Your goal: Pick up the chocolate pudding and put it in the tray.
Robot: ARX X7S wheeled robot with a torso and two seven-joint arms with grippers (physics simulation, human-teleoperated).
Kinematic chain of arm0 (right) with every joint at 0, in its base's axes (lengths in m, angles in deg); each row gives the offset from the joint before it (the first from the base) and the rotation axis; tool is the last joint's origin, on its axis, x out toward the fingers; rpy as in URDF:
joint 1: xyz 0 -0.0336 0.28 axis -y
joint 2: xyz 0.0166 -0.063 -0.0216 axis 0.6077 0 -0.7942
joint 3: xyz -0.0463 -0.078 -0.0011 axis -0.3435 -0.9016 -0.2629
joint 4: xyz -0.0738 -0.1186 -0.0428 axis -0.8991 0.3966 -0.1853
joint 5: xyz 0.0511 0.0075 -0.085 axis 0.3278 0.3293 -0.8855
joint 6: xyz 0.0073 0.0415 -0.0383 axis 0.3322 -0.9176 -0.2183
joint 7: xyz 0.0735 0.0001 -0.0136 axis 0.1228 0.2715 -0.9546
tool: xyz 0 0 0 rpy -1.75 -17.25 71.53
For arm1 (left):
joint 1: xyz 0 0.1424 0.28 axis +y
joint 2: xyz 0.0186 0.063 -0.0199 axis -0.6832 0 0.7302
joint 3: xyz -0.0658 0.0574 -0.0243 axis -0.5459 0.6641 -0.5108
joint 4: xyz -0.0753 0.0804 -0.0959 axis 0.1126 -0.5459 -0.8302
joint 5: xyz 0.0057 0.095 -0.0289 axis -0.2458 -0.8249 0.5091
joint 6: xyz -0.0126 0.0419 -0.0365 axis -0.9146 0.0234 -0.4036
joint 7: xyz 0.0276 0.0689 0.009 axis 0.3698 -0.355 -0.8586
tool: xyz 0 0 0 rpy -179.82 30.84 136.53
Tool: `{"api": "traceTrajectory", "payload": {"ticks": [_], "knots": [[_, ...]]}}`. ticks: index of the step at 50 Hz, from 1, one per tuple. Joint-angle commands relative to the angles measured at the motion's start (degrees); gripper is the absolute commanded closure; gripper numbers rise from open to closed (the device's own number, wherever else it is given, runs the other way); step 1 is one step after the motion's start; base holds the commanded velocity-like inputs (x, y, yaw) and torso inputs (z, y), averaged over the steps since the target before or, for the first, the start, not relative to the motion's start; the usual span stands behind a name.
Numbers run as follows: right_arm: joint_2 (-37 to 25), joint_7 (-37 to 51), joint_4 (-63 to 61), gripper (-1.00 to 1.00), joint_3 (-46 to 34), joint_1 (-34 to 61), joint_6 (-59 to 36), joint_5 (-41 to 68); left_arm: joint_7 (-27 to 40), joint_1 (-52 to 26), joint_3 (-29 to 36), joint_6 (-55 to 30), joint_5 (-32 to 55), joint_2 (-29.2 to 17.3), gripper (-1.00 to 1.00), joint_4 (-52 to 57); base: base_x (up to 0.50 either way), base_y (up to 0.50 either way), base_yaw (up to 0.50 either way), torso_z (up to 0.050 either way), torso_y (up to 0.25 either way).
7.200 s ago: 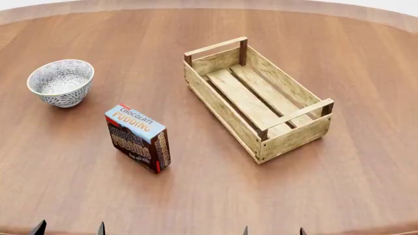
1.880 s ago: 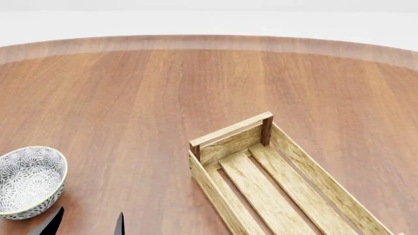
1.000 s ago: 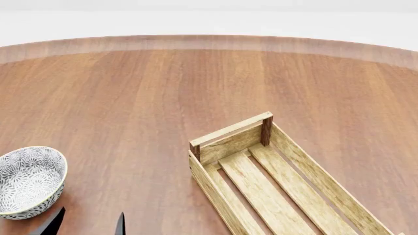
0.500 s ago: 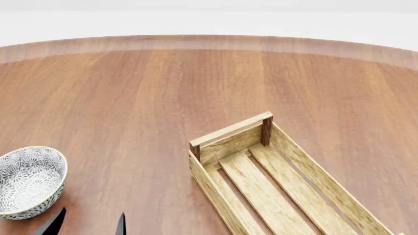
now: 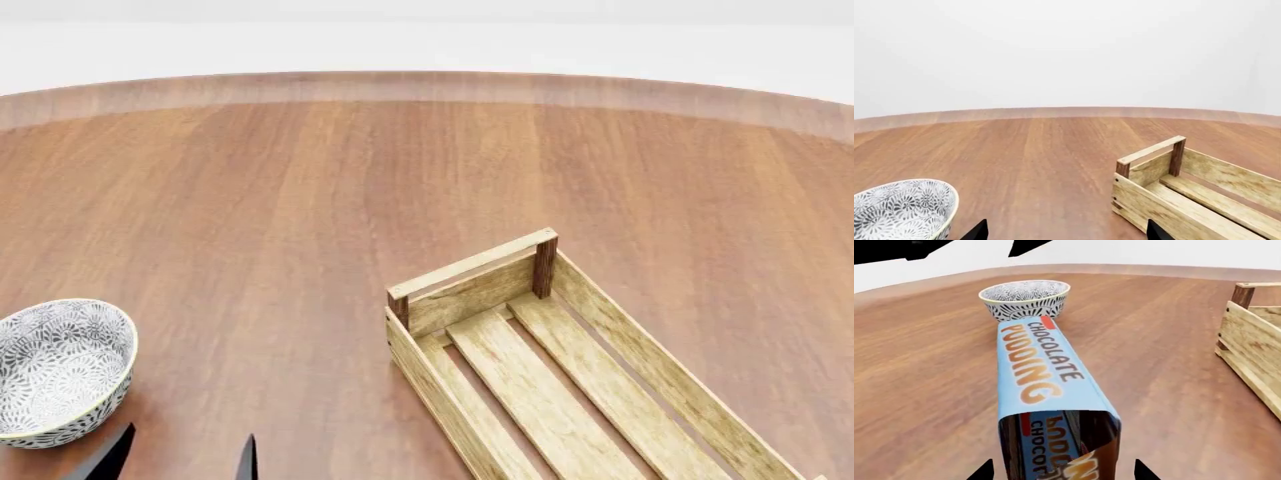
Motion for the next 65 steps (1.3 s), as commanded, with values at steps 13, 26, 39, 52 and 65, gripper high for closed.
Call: {"api": "traceTrajectory", "payload": {"ticks": [13,26,39,52,65], "knots": [[-0.79,0.79,-0.72,1.00,-0.37,0.05,0.35,0.79,0.74,0.15,0.46,-0.10,0.61,-0.68,-1.00,0.84,0.00,0.00,0.00,0.000,0.000],[-3.07,2.19,-6.35,1.00,1.58,0.18,-2.33,3.11,0.95,0.02,0.37,-0.06,1.27,-1.12,-1.00,0.72,0.00,0.00,0.00,0.000,0.000],[-5.56,3.77,-12.31,1.00,4.09,0.28,-4.96,5.91,1.33,-0.17,0.41,-0.30,1.66,-1.50,-1.00,1.12,0.00,0.00,0.00,0.000,0.000],[-6.81,5.41,-14.35,1.00,5.73,1.07,-6.47,7.07,1.79,-0.14,0.64,-0.55,1.87,-1.82,-1.00,1.71,0.00,0.00,0.00,0.000,0.000],[-8.02,6.43,-16.07,1.00,7.30,1.79,-7.52,8.60,1.83,-0.20,0.82,0.27,2.09,-1.88,-1.00,0.80,0.00,0.00,0.00,0.000,0.000]]}}
